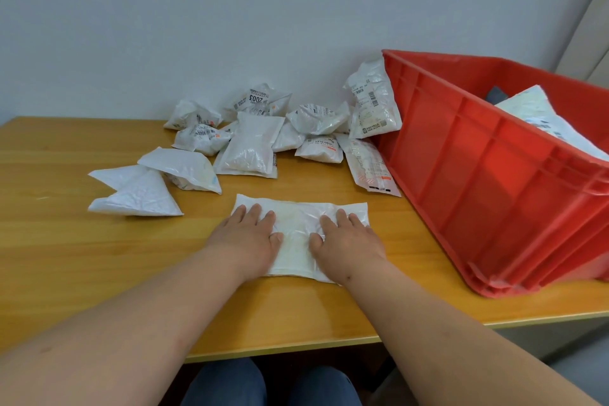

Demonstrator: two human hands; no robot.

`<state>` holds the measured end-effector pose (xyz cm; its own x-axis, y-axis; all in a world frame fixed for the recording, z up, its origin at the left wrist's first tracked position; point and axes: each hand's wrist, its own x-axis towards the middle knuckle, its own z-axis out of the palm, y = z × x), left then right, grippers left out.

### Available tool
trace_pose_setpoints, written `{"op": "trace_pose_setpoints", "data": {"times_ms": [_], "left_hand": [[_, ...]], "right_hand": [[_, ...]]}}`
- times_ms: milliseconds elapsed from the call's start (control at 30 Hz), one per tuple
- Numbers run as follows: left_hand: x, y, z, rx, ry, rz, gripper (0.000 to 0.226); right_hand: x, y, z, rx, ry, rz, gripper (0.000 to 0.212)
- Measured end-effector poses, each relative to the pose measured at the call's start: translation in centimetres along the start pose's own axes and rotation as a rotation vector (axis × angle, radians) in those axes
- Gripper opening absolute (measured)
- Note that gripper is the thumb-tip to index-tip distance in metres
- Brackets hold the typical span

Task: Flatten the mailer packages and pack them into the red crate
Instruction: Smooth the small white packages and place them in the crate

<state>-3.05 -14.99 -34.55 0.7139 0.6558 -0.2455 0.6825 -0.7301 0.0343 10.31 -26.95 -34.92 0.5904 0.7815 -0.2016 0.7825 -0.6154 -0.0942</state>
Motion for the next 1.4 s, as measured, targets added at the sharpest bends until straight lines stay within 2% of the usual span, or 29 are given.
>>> {"op": "trace_pose_setpoints", "data": {"times_ms": [133, 233, 333, 467, 533, 600, 733, 967, 1100, 1167, 1267, 1400], "left_hand": [[-1.6, 1.5, -0.4, 0.010, 0.232, 0.106, 0.054], [-1.9, 1.9, -0.5, 0.005, 0.121, 0.207, 0.063], [-1.2, 1.2, -1.5, 0.088, 0.041, 0.234, 0.066], [-0.5, 0.3, -2.5, 0.158, 0.204, 0.242, 0.059], [-0.3, 0.0, -1.7, 0.078, 0.228, 0.222, 0.054], [-0.4, 0.0, -0.7, -0.038, 0.165, 0.225, 0.051], [-0.5, -0.2, 0.7, 0.027, -0.012, 0.241, 0.078], [-0.5, 0.2, 0.1, 0.062, -0.050, 0.244, 0.084], [-0.8, -0.9, -1.2, -0.018, -0.213, 0.239, 0.119], [-1.0, -1.2, -1.0, 0.014, -0.253, 0.237, 0.132], [-1.1, -1.0, -0.8, 0.059, -0.264, 0.233, 0.132], [-1.1, -0.5, -1.7, 0.114, -0.281, 0.223, 0.130]], "right_hand": [[-0.4, 0.3, -0.8, 0.058, 0.066, -0.078, 0.059], [-0.8, 0.7, -0.7, 0.093, 0.033, -0.130, 0.056], [-1.0, 0.8, -1.9, 0.007, -0.012, -0.112, 0.055], [-1.5, 0.7, -3.2, -0.059, 0.057, -0.164, 0.052], [-1.8, 0.9, -2.6, -0.014, 0.089, -0.244, 0.056], [-1.9, 1.2, -1.7, 0.072, 0.058, -0.306, 0.064], [-1.5, 1.8, -0.5, 0.064, 0.009, -0.335, 0.073], [-1.2, 0.6, -1.7, -0.030, -0.002, -0.282, 0.070], [-0.7, -0.2, -3.6, -0.033, 0.005, -0.262, 0.055], [-0.7, -0.3, -3.0, -0.003, -0.007, -0.279, 0.062], [-1.0, -0.1, -1.4, -0.044, -0.034, -0.311, 0.068], [-0.8, -0.8, -1.9, -0.093, 0.035, -0.313, 0.060]]}}
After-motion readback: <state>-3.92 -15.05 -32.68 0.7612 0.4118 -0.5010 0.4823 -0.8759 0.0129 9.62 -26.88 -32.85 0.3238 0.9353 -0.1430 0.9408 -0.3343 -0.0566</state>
